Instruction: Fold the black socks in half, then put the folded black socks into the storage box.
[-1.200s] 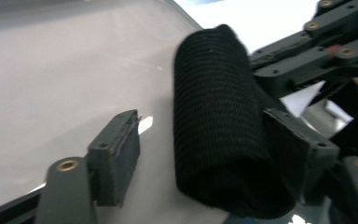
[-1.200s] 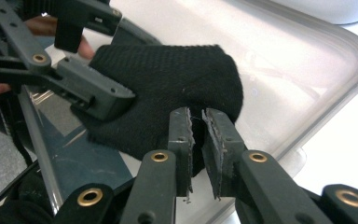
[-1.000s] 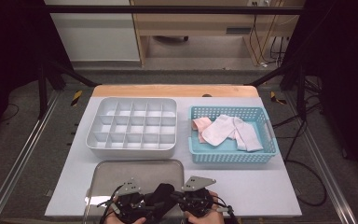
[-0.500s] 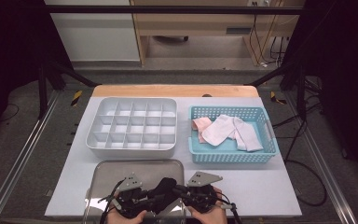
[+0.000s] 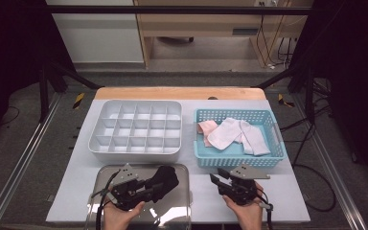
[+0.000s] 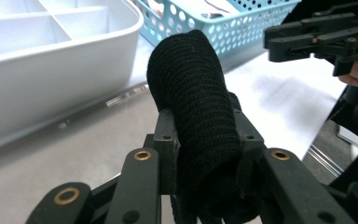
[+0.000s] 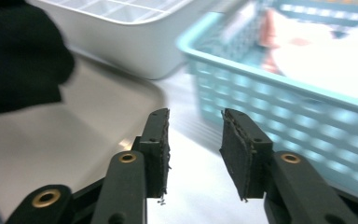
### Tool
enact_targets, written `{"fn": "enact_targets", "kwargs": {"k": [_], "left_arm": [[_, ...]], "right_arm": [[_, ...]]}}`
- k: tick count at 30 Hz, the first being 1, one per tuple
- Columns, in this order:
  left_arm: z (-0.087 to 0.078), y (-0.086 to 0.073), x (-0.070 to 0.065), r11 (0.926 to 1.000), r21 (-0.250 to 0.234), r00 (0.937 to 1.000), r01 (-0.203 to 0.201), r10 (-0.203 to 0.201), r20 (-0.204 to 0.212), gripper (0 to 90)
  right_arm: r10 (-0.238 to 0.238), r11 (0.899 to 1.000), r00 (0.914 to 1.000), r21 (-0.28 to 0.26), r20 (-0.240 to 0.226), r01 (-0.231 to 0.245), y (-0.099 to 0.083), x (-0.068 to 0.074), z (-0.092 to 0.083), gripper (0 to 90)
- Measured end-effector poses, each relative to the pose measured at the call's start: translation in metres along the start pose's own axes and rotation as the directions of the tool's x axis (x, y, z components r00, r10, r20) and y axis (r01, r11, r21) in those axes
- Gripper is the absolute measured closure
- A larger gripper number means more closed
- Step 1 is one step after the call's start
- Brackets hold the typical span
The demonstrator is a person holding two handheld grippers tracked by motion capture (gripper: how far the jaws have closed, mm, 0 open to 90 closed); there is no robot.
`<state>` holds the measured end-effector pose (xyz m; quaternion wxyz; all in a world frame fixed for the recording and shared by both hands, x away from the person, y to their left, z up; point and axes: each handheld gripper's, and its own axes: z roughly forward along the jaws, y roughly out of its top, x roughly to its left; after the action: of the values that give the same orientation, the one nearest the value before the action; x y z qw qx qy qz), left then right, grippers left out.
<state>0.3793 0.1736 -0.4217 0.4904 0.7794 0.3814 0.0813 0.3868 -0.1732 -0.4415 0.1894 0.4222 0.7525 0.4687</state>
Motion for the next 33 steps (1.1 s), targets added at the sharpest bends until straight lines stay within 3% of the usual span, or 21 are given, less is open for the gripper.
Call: {"fn": "enact_targets", "kwargs": {"k": [3,10,17,26,33], "left_arm": [[-0.001,0.003,0.003,1.0000,0.001,1.0000,-0.001,0.001,-0.009,67.7],[-0.006,0.008,0.011,1.0000,0.007,0.9996,-0.001,0.001,-0.029,67.7],[-0.014,0.014,0.021,0.9999,0.012,0.9986,-0.004,0.004,-0.053,67.6],[-0.032,0.024,0.037,0.9998,-0.017,0.9972,-0.008,0.007,-0.075,67.5],[-0.044,0.039,0.048,0.9997,-0.021,0.9946,-0.015,0.013,-0.103,67.3]], "right_arm": [[-0.002,1.000,0.9980,0.007,0.064,0.001,-0.005,-0.011,-0.009,55.9],[0.000,0.999,0.9895,0.038,0.145,-0.006,-0.016,-0.026,-0.017,50.6],[0.009,0.999,0.9840,0.045,0.178,-0.017,-0.022,-0.033,-0.021,45.5],[0.013,0.998,0.9776,0.062,0.210,-0.026,-0.030,-0.037,-0.021,42.3],[0.017,0.998,0.9776,0.062,0.210,-0.031,-0.029,-0.039,-0.020,41.2]]}}
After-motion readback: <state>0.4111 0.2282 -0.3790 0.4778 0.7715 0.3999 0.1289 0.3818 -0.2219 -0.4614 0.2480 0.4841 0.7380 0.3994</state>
